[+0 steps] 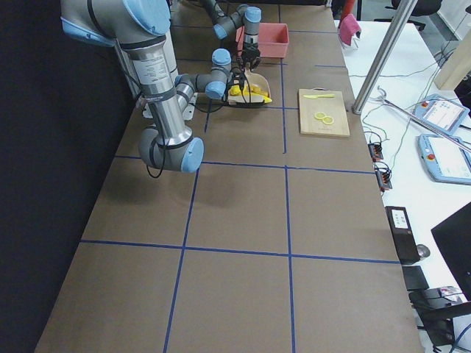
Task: Sweep and dump trash into bin
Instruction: 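Sweep the corn, potato and ginger into the dustpan with the brush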
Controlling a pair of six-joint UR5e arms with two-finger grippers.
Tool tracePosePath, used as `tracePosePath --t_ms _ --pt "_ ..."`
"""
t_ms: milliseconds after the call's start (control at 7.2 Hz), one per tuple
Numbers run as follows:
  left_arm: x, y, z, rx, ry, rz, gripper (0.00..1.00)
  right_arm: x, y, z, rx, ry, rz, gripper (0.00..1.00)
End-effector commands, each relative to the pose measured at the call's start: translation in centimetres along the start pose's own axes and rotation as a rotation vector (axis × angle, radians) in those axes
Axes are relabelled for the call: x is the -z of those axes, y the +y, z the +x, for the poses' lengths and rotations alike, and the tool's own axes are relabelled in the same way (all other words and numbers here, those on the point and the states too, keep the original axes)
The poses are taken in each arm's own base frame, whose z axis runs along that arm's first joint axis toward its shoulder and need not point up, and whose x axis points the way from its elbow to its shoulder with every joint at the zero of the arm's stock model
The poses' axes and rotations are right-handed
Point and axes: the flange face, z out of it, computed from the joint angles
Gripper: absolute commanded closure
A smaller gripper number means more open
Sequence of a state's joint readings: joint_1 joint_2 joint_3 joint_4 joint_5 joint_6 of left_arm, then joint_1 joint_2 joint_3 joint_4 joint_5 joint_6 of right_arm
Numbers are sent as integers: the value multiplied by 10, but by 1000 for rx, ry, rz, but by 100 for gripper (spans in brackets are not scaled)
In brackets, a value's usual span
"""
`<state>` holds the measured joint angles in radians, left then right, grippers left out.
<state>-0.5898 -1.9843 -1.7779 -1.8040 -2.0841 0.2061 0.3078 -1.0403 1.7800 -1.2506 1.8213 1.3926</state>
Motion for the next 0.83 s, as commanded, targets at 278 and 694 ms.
tracePosePath --t_ms 278,694 --pt "0 1 -1 2 -1 -2 100 -20 11 -32 20 0 4 100" --pt "0 1 0 2 0 -2 100 -21 20 -34 30 -1 6 100"
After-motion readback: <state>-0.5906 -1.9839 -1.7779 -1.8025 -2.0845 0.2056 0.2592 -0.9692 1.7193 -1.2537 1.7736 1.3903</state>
